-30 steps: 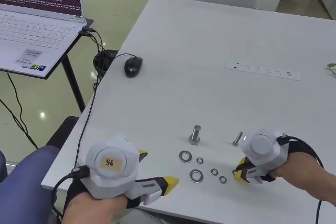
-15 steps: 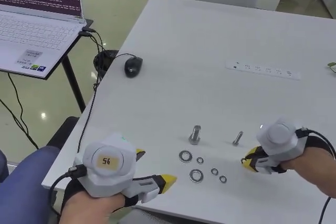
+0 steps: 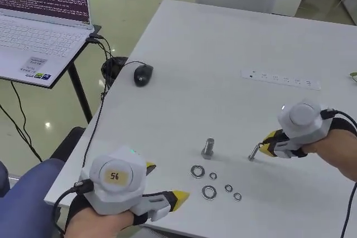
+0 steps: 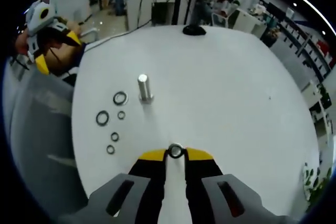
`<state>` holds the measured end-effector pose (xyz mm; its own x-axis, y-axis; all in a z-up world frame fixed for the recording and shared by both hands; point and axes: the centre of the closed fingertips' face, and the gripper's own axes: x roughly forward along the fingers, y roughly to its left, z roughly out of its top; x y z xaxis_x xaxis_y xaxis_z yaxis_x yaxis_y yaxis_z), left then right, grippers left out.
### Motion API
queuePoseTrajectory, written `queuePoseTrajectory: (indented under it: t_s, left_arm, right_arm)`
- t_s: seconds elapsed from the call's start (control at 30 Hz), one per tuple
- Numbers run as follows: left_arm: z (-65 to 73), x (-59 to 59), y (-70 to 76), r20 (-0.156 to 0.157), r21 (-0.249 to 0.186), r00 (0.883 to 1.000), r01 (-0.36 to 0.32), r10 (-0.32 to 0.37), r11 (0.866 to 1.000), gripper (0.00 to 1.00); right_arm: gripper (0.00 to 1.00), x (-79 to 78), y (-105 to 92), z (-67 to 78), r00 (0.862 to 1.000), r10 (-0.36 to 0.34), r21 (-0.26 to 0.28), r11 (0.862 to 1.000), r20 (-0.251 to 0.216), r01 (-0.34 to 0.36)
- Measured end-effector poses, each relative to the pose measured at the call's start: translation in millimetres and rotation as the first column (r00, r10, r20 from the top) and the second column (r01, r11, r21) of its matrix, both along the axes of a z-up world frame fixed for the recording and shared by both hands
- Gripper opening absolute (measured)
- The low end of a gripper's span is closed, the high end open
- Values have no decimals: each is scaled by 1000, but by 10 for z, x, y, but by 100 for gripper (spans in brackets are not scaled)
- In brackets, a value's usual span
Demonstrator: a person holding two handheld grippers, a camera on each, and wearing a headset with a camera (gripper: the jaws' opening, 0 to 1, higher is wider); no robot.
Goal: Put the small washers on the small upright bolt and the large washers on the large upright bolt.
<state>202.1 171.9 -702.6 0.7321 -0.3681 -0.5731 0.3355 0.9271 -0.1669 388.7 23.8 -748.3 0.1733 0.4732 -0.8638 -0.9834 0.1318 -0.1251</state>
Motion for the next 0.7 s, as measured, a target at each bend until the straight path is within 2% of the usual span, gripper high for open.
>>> queuePoseTrajectory:
  t_s: [0.23, 0.7]
  left_arm:
    - [2, -7, 38, -2, 1, 1000, -9, 9, 1000, 56]
    - [-17, -3, 28, -8, -3, 1000, -9, 9, 1000, 56]
  right_arm:
    - [14, 1, 18, -23, 1000, 4, -22, 1000, 8, -3]
    - [14, 28, 15, -69, 1000, 6, -37, 999, -8, -6]
